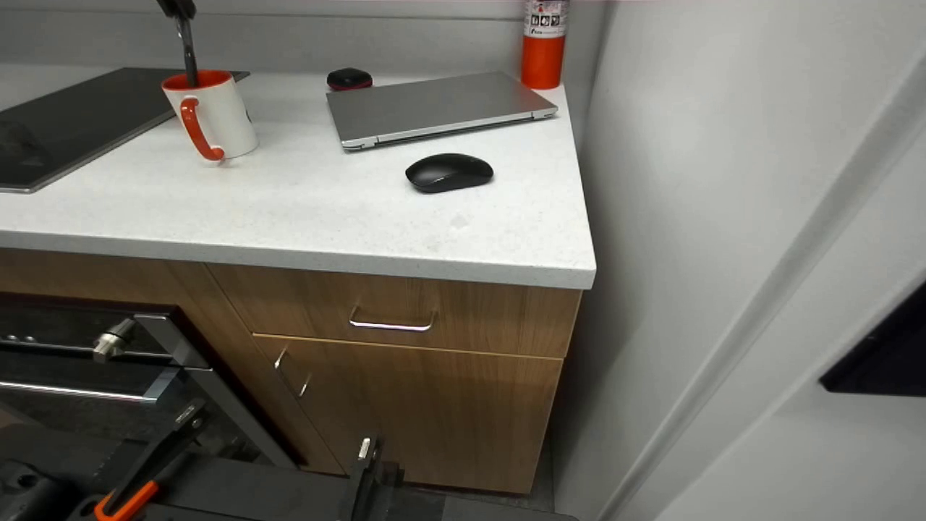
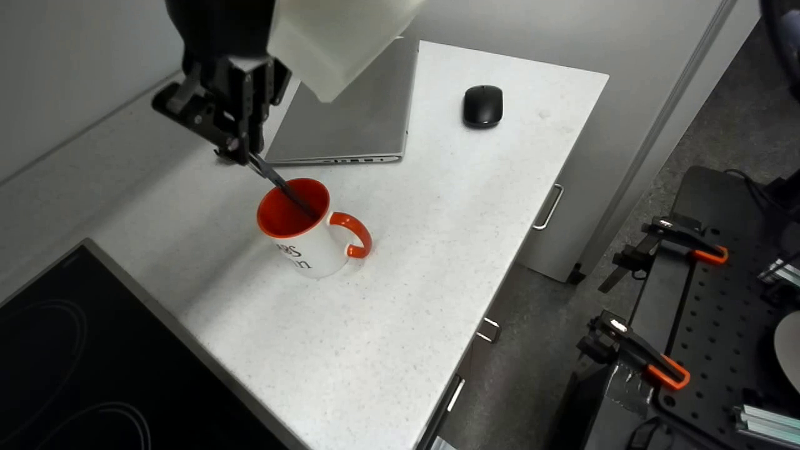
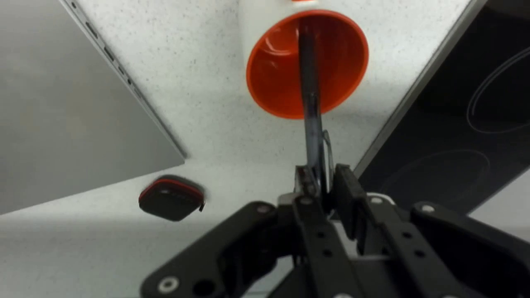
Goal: Put the pen on the counter
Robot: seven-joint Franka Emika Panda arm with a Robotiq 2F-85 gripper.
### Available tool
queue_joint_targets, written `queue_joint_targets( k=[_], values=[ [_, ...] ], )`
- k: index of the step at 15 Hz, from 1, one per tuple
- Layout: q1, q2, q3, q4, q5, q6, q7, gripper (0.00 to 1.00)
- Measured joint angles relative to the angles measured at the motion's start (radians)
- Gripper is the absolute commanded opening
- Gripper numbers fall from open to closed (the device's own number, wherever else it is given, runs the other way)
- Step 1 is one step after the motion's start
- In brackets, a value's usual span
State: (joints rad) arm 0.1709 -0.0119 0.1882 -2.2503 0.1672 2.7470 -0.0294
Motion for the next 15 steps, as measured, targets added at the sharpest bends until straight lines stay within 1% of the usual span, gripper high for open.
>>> queue_joint_targets(
  k=[2, 3, 5, 7, 9, 12, 15],
  values=[
    [-0.001, -0.069, -0.009, -0.010, 0.001, -0.022, 0.000, 0.04],
    [-0.003, -0.099, -0.017, -0.011, -0.017, -0.059, 0.002, 0.04],
    [-0.021, -0.142, -0.031, -0.010, -0.091, -0.176, 0.013, 0.04],
    [-0.046, -0.150, -0.040, -0.012, -0.168, -0.276, 0.026, 0.04],
    [-0.066, -0.127, -0.052, -0.023, -0.207, -0.333, 0.028, 0.04],
    [-0.086, -0.045, -0.071, -0.041, -0.235, -0.341, 0.039, 0.04],
    [-0.095, 0.052, -0.093, -0.039, -0.277, -0.341, 0.087, 0.04]
  ],
)
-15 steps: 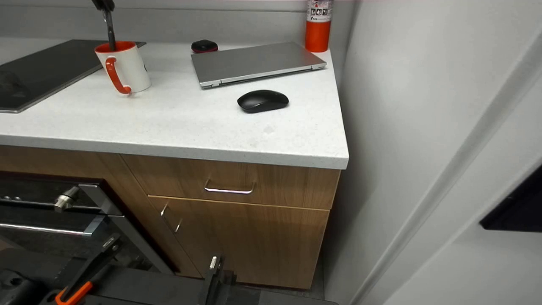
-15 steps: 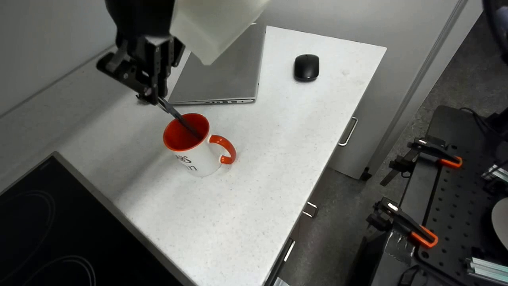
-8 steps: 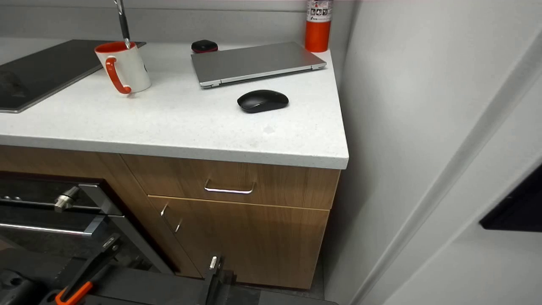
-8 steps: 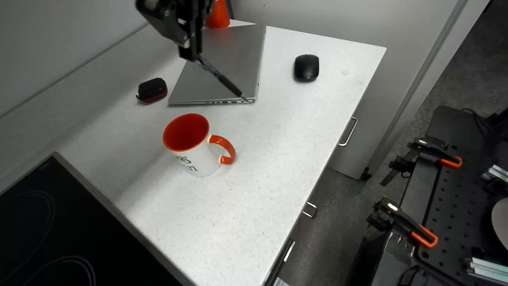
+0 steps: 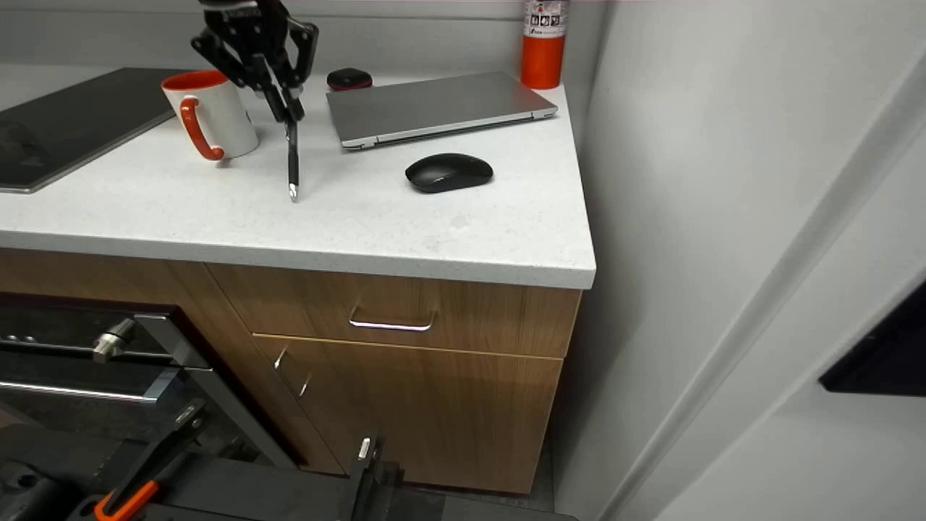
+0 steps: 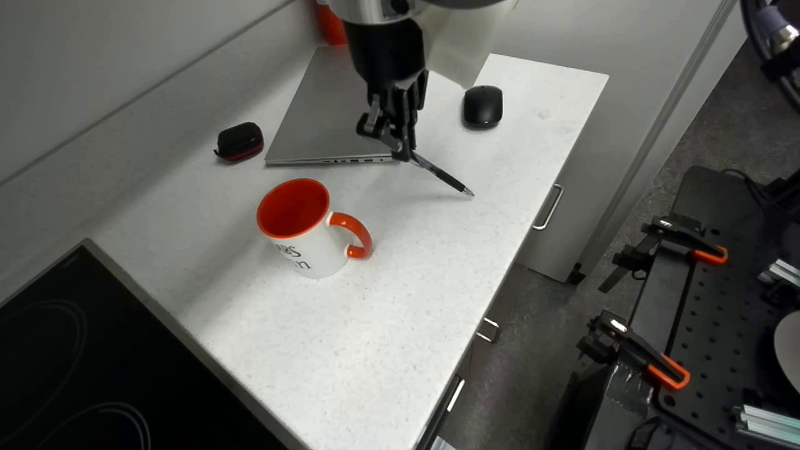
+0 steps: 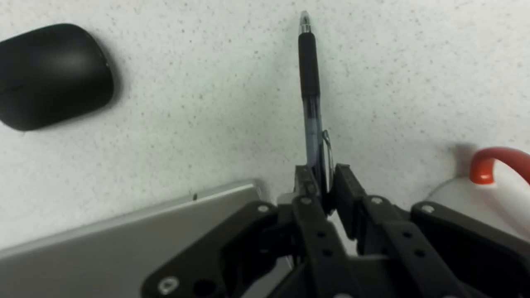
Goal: Put the pen on the counter
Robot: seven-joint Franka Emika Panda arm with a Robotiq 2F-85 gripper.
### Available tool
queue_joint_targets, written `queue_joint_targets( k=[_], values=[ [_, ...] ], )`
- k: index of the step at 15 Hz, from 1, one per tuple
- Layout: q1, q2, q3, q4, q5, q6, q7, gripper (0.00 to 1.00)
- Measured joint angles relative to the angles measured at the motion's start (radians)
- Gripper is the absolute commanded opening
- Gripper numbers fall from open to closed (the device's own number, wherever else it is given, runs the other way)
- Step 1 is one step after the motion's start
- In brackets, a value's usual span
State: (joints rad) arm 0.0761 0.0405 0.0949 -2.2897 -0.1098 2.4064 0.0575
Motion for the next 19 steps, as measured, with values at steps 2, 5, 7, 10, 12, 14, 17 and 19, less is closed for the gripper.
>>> queue_joint_targets(
  k=[2, 5, 7, 10, 12, 14, 17, 19],
  values=[
    [-0.001, 0.049, -0.015, 0.007, -0.001, 0.000, 0.007, 0.44],
    [-0.001, 0.081, -0.030, 0.010, -0.001, -0.004, 0.007, 0.64],
    [-0.001, 0.082, -0.039, 0.011, -0.001, -0.005, 0.007, 0.80],
    [-0.003, 0.081, -0.048, 0.015, 0.000, -0.006, 0.007, 0.99],
    [-0.004, 0.081, -0.054, 0.017, 0.003, -0.006, 0.006, 1.00],
    [-0.008, 0.081, -0.056, 0.017, 0.008, -0.006, 0.005, 1.00],
    [-0.012, 0.081, -0.056, 0.018, 0.032, -0.010, -0.010, 1.00],
    [-0.012, 0.081, -0.056, 0.018, 0.040, -0.010, -0.014, 1.00]
  ],
)
